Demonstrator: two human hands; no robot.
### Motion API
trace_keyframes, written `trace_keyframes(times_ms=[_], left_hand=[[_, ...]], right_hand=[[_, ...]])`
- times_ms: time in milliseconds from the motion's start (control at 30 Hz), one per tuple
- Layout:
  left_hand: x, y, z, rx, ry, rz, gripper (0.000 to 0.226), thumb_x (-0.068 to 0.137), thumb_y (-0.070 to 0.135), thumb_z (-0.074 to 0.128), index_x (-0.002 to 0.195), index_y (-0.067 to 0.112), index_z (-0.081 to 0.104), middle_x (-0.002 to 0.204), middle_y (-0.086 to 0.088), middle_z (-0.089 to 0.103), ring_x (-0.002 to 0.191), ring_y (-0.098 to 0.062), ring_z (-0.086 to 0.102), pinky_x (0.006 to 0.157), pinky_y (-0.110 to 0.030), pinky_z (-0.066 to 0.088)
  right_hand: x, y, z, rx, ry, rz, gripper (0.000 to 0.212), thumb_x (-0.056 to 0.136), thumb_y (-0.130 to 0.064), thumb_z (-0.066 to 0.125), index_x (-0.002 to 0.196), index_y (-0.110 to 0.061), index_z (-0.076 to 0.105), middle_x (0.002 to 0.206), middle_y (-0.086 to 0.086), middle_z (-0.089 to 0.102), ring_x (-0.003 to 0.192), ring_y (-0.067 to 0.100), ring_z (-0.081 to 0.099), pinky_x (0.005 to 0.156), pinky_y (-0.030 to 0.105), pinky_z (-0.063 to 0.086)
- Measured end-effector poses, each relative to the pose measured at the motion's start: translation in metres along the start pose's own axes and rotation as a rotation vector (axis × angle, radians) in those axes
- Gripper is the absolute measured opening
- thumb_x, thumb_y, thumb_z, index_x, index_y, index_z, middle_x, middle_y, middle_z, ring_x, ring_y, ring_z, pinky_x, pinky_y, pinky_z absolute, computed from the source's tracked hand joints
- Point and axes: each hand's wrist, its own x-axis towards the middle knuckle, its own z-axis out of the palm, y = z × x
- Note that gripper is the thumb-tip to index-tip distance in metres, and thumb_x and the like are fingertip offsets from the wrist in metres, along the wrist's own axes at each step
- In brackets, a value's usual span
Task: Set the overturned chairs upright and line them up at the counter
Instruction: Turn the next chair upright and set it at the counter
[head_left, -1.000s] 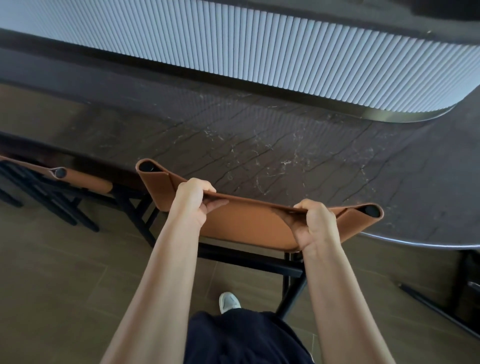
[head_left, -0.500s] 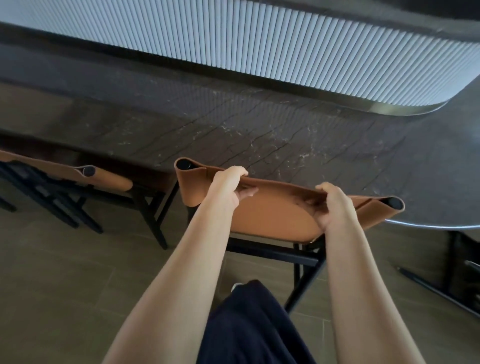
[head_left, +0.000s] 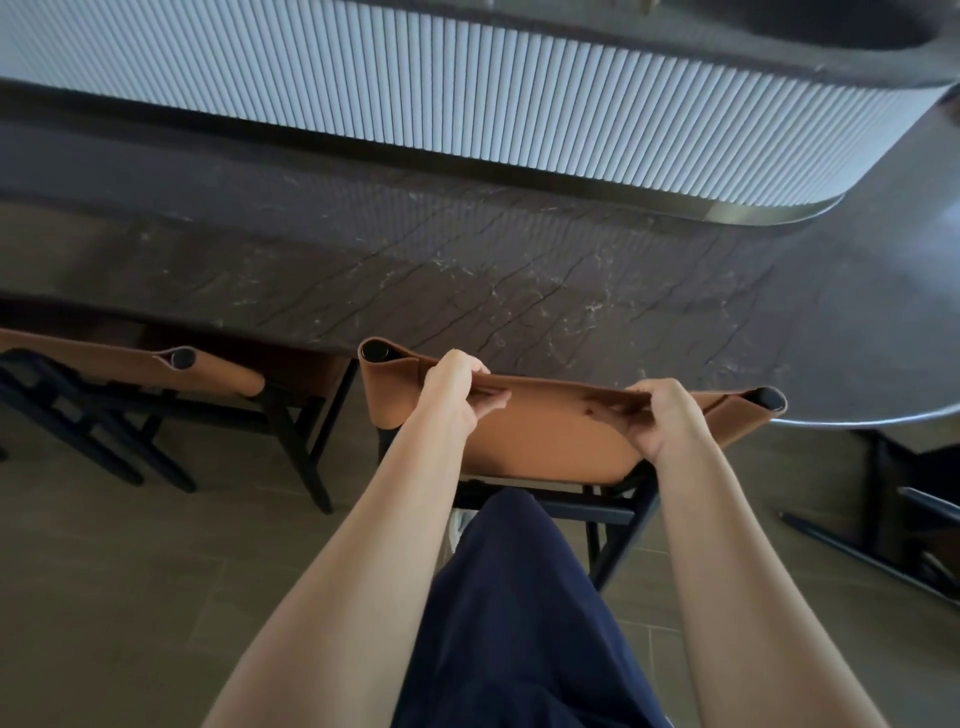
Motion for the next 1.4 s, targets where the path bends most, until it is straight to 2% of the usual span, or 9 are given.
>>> trace_keyframes(times_ms=[100,233,367,500,733,1033,1133,1300,1400], left_hand=[[0.0,-0.006,-0.007,0.012,-0.034,-0.008,0.009,0.087,-0.01,0.052,0.093,-0.004,0.055,0.092,-0.025,0.06,0.086,-0.038,0.066,0.057,-0.038,0.057],[-0.001,-0.018,-0.013,0.095,-0.047,0.01,0.012,0.087,-0.013,0.053,0.081,-0.003,0.054,0.085,-0.02,0.06,0.102,-0.036,0.065,0.091,-0.04,0.055],[0.007,-0.042,-0.03,-0.088,0.007,0.004,0.018,0.09,-0.012,0.048,0.105,-0.005,0.051,0.101,-0.026,0.057,0.093,-0.039,0.063,0.076,-0.044,0.056],[0.017,-0.059,-0.046,-0.177,0.035,0.037,0.028,0.088,-0.018,0.044,0.108,0.001,0.047,0.092,-0.018,0.048,0.095,-0.04,0.052,0.085,-0.052,0.053],[0.044,-0.04,-0.035,-0.106,0.001,0.123,0.026,0.088,-0.016,0.047,0.106,0.002,0.048,0.094,-0.017,0.05,0.103,-0.04,0.054,0.083,-0.048,0.055],[0.093,-0.018,-0.061,-0.145,0.052,0.092,0.022,0.087,-0.017,0.044,0.097,0.001,0.053,0.111,-0.022,0.051,0.098,-0.039,0.059,0.067,-0.044,0.054],[0.1,-0.014,-0.056,-0.132,0.076,0.062,0.02,0.088,-0.015,0.045,0.093,0.001,0.053,0.101,-0.019,0.054,0.089,-0.036,0.061,0.061,-0.041,0.055],[0.106,-0.019,-0.057,-0.137,0.109,0.064,0.018,0.089,-0.013,0.045,0.088,0.002,0.054,0.092,-0.016,0.056,0.086,-0.033,0.061,0.07,-0.04,0.054],[0.105,-0.018,-0.054,-0.138,0.121,0.087,0.021,0.089,-0.014,0.043,0.084,0.003,0.052,0.088,-0.015,0.054,0.082,-0.032,0.06,0.071,-0.04,0.052]], right_hand=[[-0.01,0.009,-0.004,0.04,0.005,-0.006,0.013,0.085,0.013,0.039,0.093,0.013,0.049,0.104,0.035,0.053,0.092,0.056,0.061,0.067,0.052,0.058],[-0.02,0.017,-0.009,0.078,0.062,0.0,0.013,0.086,0.016,0.038,0.091,0.01,0.048,0.095,0.033,0.055,0.08,0.05,0.062,0.058,0.049,0.057],[-0.023,0.047,-0.023,0.146,0.059,-0.006,0.024,0.086,0.02,0.038,0.107,0.012,0.046,0.102,0.031,0.051,0.082,0.049,0.057,0.041,0.045,0.055],[-0.013,0.077,-0.032,0.131,0.087,0.012,0.044,0.086,0.021,0.042,0.128,0.009,0.041,0.117,0.033,0.048,0.083,0.045,0.059,0.045,0.046,0.057],[0.017,0.074,-0.013,0.182,0.058,-0.003,0.022,0.086,0.021,0.044,0.104,0.009,0.05,0.109,0.027,0.049,0.076,0.039,0.06,0.046,0.043,0.058],[0.053,0.096,0.028,0.136,0.138,0.049,0.025,0.087,0.015,0.05,0.104,-0.001,0.041,0.093,0.014,0.053,0.083,0.028,0.06,0.093,0.053,0.053],[0.063,0.09,0.037,0.076,0.239,0.081,0.016,0.084,0.011,0.052,0.088,-0.003,0.049,0.102,0.016,0.057,0.093,0.035,0.062,0.092,0.053,0.054],[0.072,0.092,0.046,0.023,0.399,0.122,0.03,0.083,0.004,0.054,0.112,0.003,0.06,0.091,0.009,0.061,0.088,0.035,0.064,0.083,0.045,0.057],[0.071,0.092,0.045,0.022,0.405,0.113,0.034,0.082,0.006,0.056,0.115,0.005,0.058,0.104,0.016,0.061,0.092,0.036,0.065,0.087,0.048,0.057]])
